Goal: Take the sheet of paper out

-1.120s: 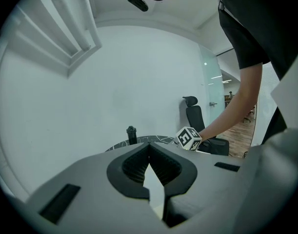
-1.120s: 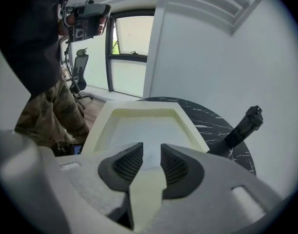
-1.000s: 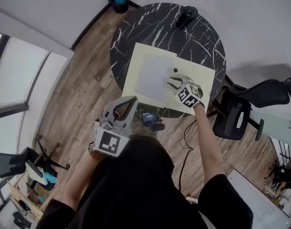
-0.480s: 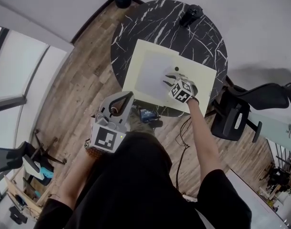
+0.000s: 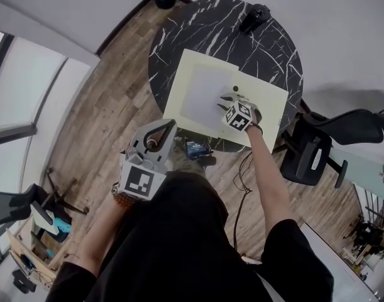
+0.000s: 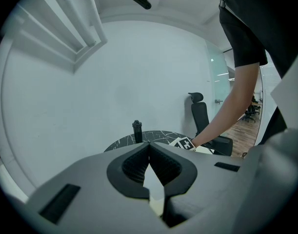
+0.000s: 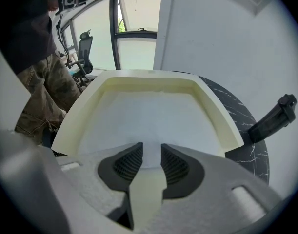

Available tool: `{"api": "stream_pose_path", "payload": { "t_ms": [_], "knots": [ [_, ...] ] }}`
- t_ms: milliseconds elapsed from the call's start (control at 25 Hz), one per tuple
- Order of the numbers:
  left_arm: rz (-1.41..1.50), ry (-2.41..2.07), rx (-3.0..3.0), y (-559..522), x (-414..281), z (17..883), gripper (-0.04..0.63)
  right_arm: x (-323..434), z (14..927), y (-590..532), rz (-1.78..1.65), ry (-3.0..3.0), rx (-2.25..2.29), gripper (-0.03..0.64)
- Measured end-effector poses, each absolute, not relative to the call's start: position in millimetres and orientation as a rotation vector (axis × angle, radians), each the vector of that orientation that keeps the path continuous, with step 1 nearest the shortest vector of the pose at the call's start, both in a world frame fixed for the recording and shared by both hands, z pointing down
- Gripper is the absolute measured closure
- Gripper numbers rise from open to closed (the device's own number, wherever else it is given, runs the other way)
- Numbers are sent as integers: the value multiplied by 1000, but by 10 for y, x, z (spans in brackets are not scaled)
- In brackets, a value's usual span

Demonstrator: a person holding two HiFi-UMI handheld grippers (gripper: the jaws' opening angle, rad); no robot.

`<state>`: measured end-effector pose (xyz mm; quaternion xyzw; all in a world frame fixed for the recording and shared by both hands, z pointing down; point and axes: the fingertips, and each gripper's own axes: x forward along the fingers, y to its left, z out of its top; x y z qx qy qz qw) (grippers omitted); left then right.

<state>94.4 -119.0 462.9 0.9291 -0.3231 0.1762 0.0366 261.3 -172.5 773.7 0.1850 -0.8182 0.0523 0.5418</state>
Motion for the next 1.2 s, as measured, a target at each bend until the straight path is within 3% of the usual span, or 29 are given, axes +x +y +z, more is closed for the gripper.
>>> {"api": "stream_pose_path", "payload": {
  "t_ms": [720, 1200],
  "knots": [
    [556, -1037, 2808, -1052, 854, 4709, 597, 2631, 7970, -1626, 208, -1897, 440, 502],
    [562, -1039, 2816, -1030, 876, 4713, 597, 2618, 7982, -1579, 236, -1912, 456, 540]
  ]
}}
